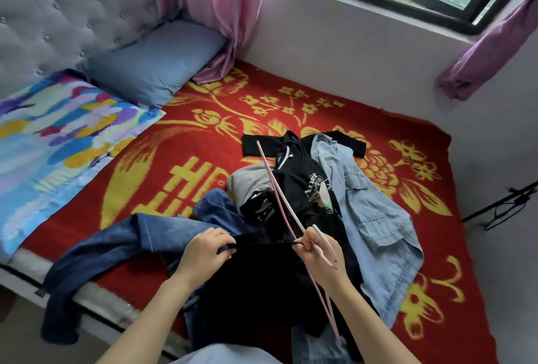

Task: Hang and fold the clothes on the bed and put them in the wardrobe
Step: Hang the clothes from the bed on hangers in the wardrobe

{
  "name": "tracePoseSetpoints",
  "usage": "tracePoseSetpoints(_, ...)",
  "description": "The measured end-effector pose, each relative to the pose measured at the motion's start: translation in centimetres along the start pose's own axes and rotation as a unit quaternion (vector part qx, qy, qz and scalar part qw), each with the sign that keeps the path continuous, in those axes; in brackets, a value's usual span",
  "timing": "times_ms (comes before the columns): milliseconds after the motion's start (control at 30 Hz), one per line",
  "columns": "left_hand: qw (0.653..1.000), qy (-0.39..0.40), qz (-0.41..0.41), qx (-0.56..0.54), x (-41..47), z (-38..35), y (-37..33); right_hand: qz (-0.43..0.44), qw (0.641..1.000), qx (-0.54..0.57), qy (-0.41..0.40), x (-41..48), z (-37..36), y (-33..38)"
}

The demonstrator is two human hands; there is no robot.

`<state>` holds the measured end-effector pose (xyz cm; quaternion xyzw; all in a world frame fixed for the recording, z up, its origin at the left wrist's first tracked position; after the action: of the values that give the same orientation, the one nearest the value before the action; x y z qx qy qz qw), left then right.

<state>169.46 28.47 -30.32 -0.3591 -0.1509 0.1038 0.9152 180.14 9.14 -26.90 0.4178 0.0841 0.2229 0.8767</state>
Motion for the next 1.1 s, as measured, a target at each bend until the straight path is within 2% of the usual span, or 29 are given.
tracePoseSetpoints(133,0.995,-0.052,-0.077,0.031,-0.6,1.6,-1.9,-0.015,0.998,-0.057,0.014,-1.1,0.4,-1.7)
tracePoseSetpoints(333,0.992,-0.021,-0.118,0.048,-1.1,1.7,-3.0,-0.055,0.995,-0.078,0.02,-0.6,6.2,-2.4)
tracePoseSetpoints(400,0.992,-0.011,-0.118,0.045,-1.0,1.4,-3.1,-0.066,0.989,-0.112,0.071,-0.4,8.0,-2.0)
tracePoseSetpoints(533,0.991,0.007,-0.123,0.043,-0.6,1.0,-4.0,-0.07,0.973,-0.095,0.199,-1.2,9.8,0.1)
tracePoseSetpoints(700,0.992,0.027,-0.12,0.042,-0.4,0.6,-4.1,-0.014,0.95,-0.161,0.269,-2.3,10.2,1.9)
tracePoseSetpoints(833,0.994,0.022,-0.104,0.04,-0.5,0.9,-4.1,-0.024,0.965,-0.118,0.234,-2.5,11.4,2.0)
tracePoseSetpoints(1000,0.995,0.023,-0.094,0.029,-0.6,0.8,-4.1,-0.016,0.956,-0.102,0.274,-2.7,10.3,2.4)
tracePoseSetpoints(1100,0.998,0.008,-0.062,-0.003,-0.6,1.1,-3.6,-0.018,0.967,-0.067,0.244,-2.2,11.2,2.7)
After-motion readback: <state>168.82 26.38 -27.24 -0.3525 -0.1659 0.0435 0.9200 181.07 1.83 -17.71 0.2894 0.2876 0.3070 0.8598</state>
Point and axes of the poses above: each hand's wrist, its own x-axis towards the middle knuckle, its own z-axis out of the back of the hand, y = z × x, the point moved 8 cm from there along x, towards the middle knuckle, and after that the axes turned 3 degrees about -x, right-handed, at the moved point
